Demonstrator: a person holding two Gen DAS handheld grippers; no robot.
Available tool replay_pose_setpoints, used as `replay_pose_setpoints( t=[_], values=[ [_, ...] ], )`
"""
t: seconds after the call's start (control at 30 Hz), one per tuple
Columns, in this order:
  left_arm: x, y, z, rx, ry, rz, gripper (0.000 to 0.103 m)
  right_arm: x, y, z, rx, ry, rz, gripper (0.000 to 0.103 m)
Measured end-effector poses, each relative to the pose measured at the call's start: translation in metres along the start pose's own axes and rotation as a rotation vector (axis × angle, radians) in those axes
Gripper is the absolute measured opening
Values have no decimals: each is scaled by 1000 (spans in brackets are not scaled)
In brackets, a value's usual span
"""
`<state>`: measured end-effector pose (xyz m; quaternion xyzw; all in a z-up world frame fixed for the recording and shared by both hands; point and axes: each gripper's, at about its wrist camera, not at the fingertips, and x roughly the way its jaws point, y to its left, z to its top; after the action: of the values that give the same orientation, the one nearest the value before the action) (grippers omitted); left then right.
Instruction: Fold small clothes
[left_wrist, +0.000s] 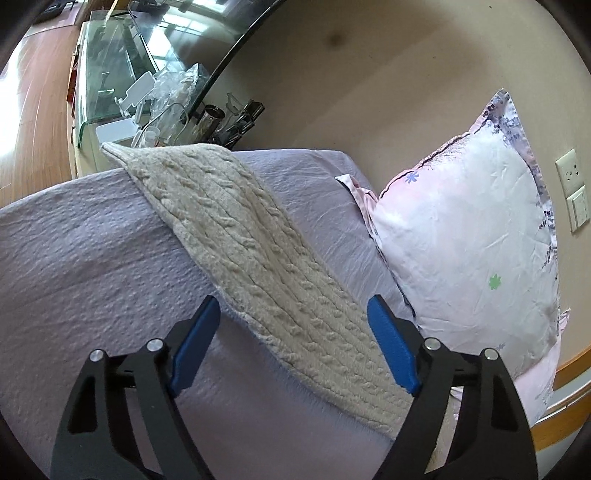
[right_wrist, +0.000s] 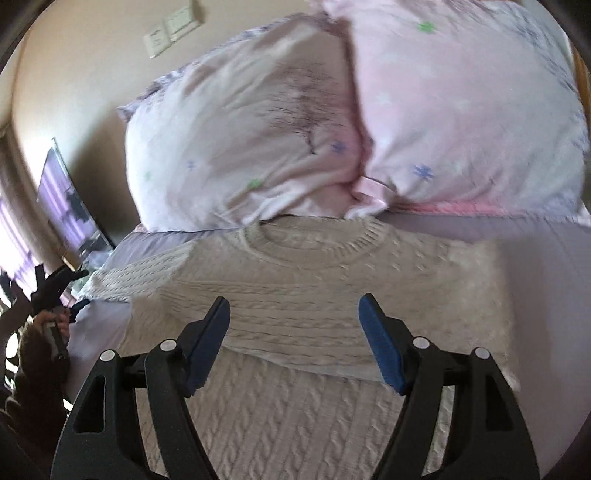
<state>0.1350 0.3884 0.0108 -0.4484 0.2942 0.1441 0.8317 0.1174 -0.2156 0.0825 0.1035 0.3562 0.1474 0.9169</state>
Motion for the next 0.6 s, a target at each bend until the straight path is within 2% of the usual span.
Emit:
replay_pose_setpoints(
  t=[0.13,0.6],
  values=[
    [0,-1,-1,5,-5,6,82,1,-11,-3,39,9,9,74],
    [2,2,1,-2,-12,2,82,3,-12,-6,49,14,20,74]
  ],
)
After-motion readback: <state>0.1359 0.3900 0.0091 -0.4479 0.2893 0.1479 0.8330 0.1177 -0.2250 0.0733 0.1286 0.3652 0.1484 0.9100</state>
